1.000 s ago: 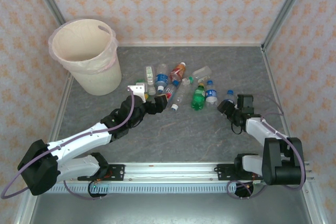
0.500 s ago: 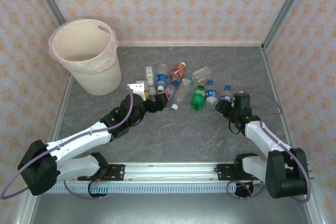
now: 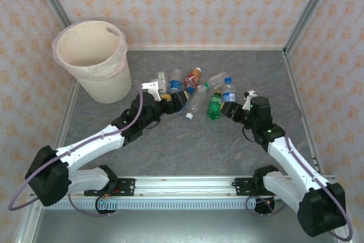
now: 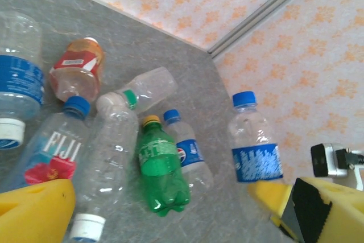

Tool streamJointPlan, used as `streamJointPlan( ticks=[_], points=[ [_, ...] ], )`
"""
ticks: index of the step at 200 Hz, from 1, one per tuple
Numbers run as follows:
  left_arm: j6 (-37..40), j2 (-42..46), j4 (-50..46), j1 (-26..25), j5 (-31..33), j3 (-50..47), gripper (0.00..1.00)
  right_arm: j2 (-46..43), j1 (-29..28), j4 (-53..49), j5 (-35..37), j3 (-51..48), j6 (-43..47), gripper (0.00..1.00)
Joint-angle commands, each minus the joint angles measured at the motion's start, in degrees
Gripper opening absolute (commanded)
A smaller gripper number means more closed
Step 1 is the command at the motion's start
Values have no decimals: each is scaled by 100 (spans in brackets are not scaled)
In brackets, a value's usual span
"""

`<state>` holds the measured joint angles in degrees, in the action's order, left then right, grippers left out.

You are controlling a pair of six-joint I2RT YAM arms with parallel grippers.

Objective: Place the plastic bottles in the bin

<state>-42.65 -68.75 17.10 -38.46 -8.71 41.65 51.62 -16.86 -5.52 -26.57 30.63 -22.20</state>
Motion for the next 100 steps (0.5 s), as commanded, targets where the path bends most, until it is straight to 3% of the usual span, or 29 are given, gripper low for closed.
streamJointPlan(
  ticks=[1,40,100],
  points=[
    [-260,-108,302,41,-394,411,99,113,-317,249,-851,373,96,63],
    [-217,-140,264,105,-420,704,99,575,-568,332,-1789,877,-550,64],
    [-671,-619,517,339,-1063,1215,93,640,-915,464,-2351,1328,-745,66]
  ],
)
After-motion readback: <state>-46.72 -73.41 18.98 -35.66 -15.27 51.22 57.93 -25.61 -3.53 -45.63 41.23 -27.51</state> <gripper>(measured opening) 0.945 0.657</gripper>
